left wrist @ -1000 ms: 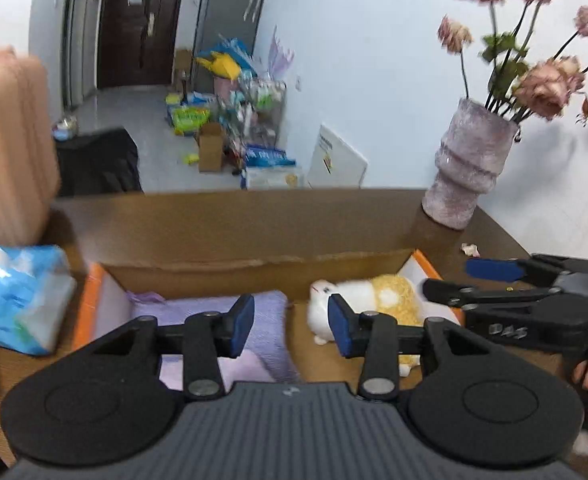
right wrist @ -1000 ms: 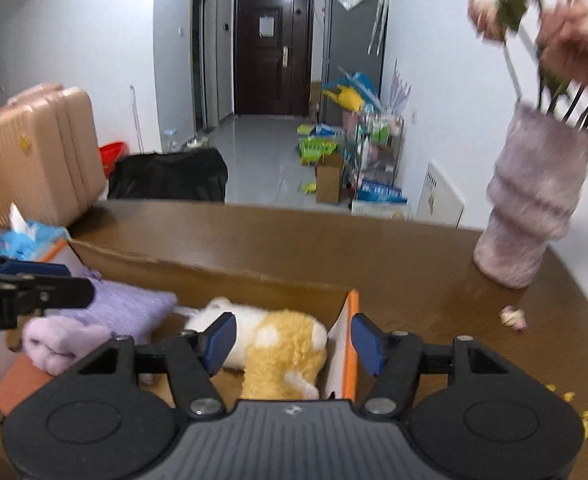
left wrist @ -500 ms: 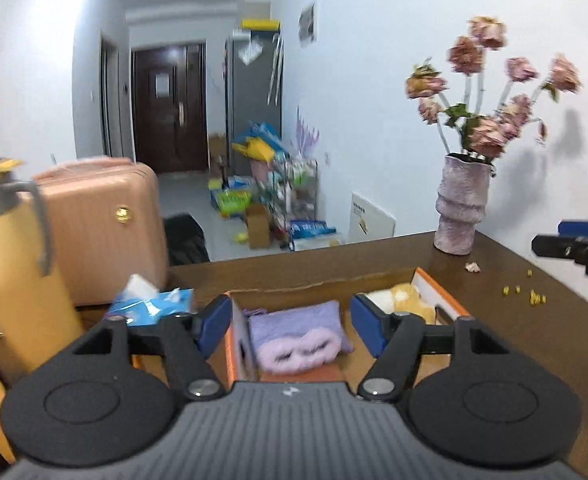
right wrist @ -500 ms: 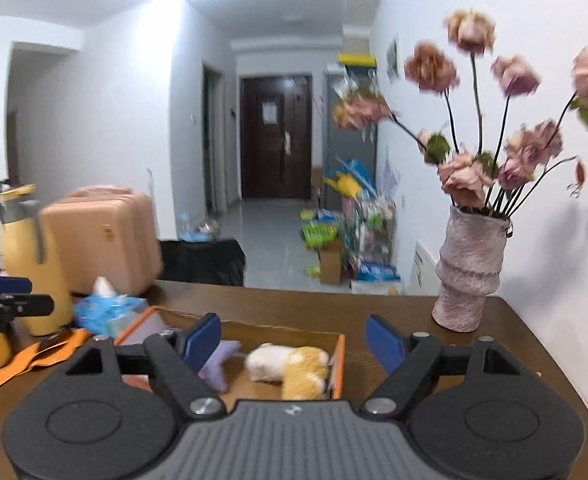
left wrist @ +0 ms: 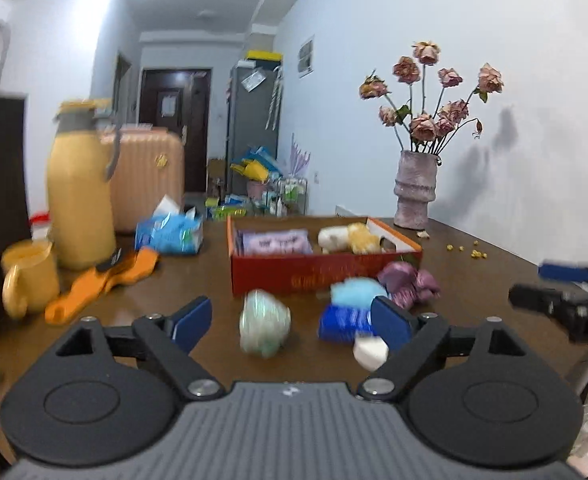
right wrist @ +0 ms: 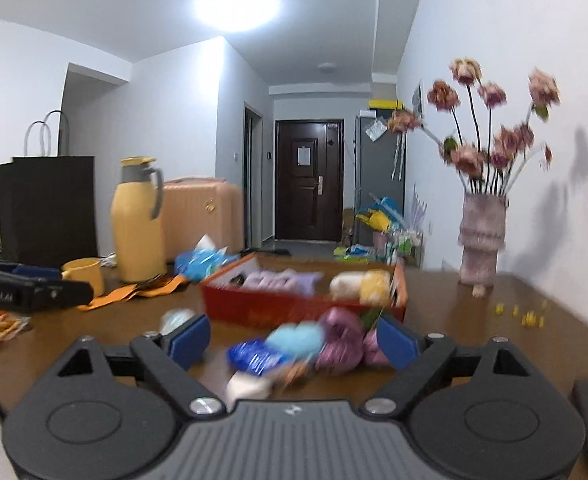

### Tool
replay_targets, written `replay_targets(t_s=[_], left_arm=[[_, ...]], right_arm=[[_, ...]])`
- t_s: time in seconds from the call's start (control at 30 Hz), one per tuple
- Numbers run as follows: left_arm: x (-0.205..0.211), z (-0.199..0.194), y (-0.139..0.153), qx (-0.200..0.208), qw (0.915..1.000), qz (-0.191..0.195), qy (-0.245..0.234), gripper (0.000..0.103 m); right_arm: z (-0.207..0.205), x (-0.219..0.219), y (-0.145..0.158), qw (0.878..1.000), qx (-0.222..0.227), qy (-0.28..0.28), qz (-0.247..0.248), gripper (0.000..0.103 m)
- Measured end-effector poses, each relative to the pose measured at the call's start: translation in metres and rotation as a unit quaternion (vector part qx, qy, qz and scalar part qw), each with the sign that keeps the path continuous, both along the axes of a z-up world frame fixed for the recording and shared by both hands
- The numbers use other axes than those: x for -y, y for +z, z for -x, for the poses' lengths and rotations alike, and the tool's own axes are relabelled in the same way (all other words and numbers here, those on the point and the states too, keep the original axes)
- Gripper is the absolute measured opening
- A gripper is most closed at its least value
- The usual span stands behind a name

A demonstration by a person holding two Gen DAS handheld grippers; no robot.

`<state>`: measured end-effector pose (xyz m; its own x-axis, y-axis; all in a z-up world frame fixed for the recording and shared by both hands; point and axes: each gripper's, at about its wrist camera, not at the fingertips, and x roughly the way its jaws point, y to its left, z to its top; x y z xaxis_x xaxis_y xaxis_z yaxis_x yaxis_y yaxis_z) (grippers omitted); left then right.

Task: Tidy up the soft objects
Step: 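Move both grippers back over the table toward the small items, then grasp the white wedge sponge with the left gripper while the right grasps the clear snack packet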

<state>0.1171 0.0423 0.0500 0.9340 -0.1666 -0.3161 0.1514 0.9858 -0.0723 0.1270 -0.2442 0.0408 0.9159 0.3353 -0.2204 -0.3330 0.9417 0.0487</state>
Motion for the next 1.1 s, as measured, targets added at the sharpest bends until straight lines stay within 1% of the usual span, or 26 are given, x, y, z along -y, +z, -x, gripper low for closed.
replay_targets(t_s=[0.07,0.1,0.17,0.23,0.3,0.4,0.53,0.63,0.67,0.73,0.77,0.8,0.83,0.9,1.0,1.07,1.1], left_arm=[[-0.001,0.010,-0.007,-0.013,0.9999,0.001,0.000,0.089],[-0.002,0.013,-0.009,-0.017,0.9998,-0.006,-0.002,0.089],[-0.001,0.013,-0.011,-0.018,0.9997,-0.017,0.005,0.089],[-0.003,0.009,-0.012,-0.020,0.9997,-0.012,0.010,0.090],[-0.003,0.003,-0.017,-0.028,0.9996,-0.003,0.008,0.090],[0.001,-0.009,-0.030,-0.048,0.9988,-0.008,0.004,0.090],[0.000,-0.031,-0.046,-0.079,0.9968,-0.006,0.008,0.090],[-0.002,-0.047,-0.051,-0.088,0.9961,0.002,0.005,0.090],[-0.003,-0.053,-0.051,-0.091,0.9959,0.007,-0.001,0.090],[0.000,-0.066,-0.053,-0.101,0.9947,0.013,-0.015,0.086],[0.003,-0.071,-0.053,-0.106,0.9940,0.017,-0.024,0.082],[0.008,-0.079,-0.054,-0.112,0.9928,0.021,-0.035,0.079],[0.013,-0.086,-0.055,-0.116,0.9917,0.025,-0.049,0.077],[0.030,-0.099,-0.058,-0.119,0.9887,0.026,-0.087,0.076],[0.059,-0.117,-0.067,-0.123,0.9845,0.006,-0.124,0.077],[0.075,-0.130,-0.075,-0.133,0.9827,-0.020,-0.128,0.076],[0.080,-0.134,-0.079,-0.137,0.9821,-0.029,-0.126,0.072]], right_arm=[[0.014,0.001,-0.011,1.000,-0.021,0.013,-0.019,0.091],[0.018,0.001,-0.015,0.999,-0.031,0.022,-0.017,0.091],[0.021,-0.002,-0.017,0.999,-0.037,0.021,0.001,0.091],[0.024,-0.007,-0.017,0.999,-0.034,0.013,0.014,0.091],[0.019,-0.009,-0.017,0.999,-0.038,0.015,0.008,0.091],[0.005,-0.017,-0.025,0.998,-0.059,0.024,0.004,0.091],[-0.025,-0.033,-0.043,0.995,-0.099,0.027,0.012,0.089],[-0.052,-0.037,-0.049,0.992,-0.122,0.018,0.006,0.086],[-0.061,-0.036,-0.050,0.992,-0.127,0.014,0.000,0.082],[-0.084,-0.031,-0.054,0.989,-0.147,0.002,-0.023,0.077],[-0.097,-0.028,-0.056,0.986,-0.160,-0.006,-0.037,0.071],[-0.109,-0.024,-0.058,0.984,-0.172,-0.011,-0.051,0.066],[-0.121,-0.021,-0.061,0.981,-0.183,-0.014,-0.064,0.063],[-0.146,-0.017,-0.065,0.976,-0.200,-0.018,-0.083,0.058],[-0.176,-0.016,-0.072,0.971,-0.216,-0.025,-0.096,0.055],[-0.192,-0.015,-0.079,0.967,-0.230,-0.025,-0.106,0.053],[-0.199,-0.016,-0.083,0.966,-0.236,-0.026,-0.104,0.051]])
